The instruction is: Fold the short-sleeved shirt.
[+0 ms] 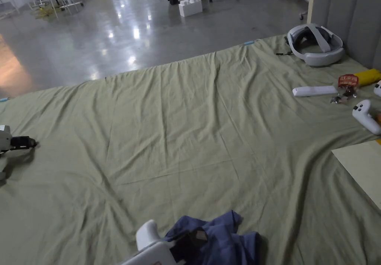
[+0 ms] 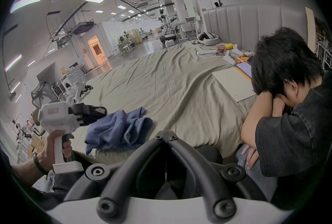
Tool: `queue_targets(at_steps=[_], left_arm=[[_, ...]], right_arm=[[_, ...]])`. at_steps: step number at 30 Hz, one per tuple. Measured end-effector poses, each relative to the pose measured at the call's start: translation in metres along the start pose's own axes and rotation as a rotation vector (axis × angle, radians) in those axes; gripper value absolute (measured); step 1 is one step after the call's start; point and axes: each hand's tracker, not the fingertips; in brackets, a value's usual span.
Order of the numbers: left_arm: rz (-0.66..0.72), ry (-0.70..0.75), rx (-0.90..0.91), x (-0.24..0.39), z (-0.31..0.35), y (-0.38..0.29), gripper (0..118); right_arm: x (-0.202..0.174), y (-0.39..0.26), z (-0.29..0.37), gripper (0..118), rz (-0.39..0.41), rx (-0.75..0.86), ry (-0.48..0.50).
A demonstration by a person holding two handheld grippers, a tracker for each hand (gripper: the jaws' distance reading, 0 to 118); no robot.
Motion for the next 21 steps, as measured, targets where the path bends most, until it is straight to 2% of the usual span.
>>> queue_targets(at_steps=[2, 5, 6, 11, 13, 14, 15, 16, 18, 19, 21], left_arm=[[0.012, -0.039, -0.095, 0.001, -0.021, -0.019, 2], [-0.048, 0.146, -0.205, -0.004, -0.062, -0.037, 1], [-0.029, 0.097, -0.18, -0.006, -0.064, -0.037, 1], [-0.07, 0.082, -0.164, 0.011, -0.048, -0.017, 2], [-0.041, 0.005, -0.067, 0.016, -0.02, -0.006, 5], [-0.023, -0.034, -0.017, 0.017, -0.003, 0.002, 35], [-0.022, -0.06, 0.023, 0.015, 0.017, 0.013, 72], [-0.021, -0.066, 0.043, 0.011, 0.032, 0.021, 97], [-0.018, -0.072, 0.095, -0.002, 0.063, 0.032, 100], [-0.013, -0.062, 0.094, -0.011, 0.073, 0.037, 100], [0.007, -0.04, 0.101, -0.035, 0.09, 0.041, 101]], right_arm=[[-0.001, -0.002, 0.001, 2, 0.001, -0.007, -0.008], [-0.006, -0.002, 0.0, 2, 0.0, -0.026, -0.004], [-0.009, -0.002, -0.002, 2, 0.004, -0.039, -0.004], [-0.034, -0.002, -0.031, 2, 0.096, -0.131, 0.052], [-0.048, 0.002, -0.054, 2, 0.132, -0.164, 0.097], [-0.056, 0.005, -0.072, 2, 0.134, -0.187, 0.135], [-0.063, 0.009, -0.091, 2, 0.117, -0.225, 0.192], [-0.07, 0.012, -0.11, 2, 0.1, -0.248, 0.24], [-0.082, 0.017, -0.149, 2, 0.08, -0.297, 0.301], [-0.088, 0.019, -0.164, 2, 0.098, -0.318, 0.307], [-0.096, 0.017, -0.202, 2, 0.165, -0.411, 0.244]])
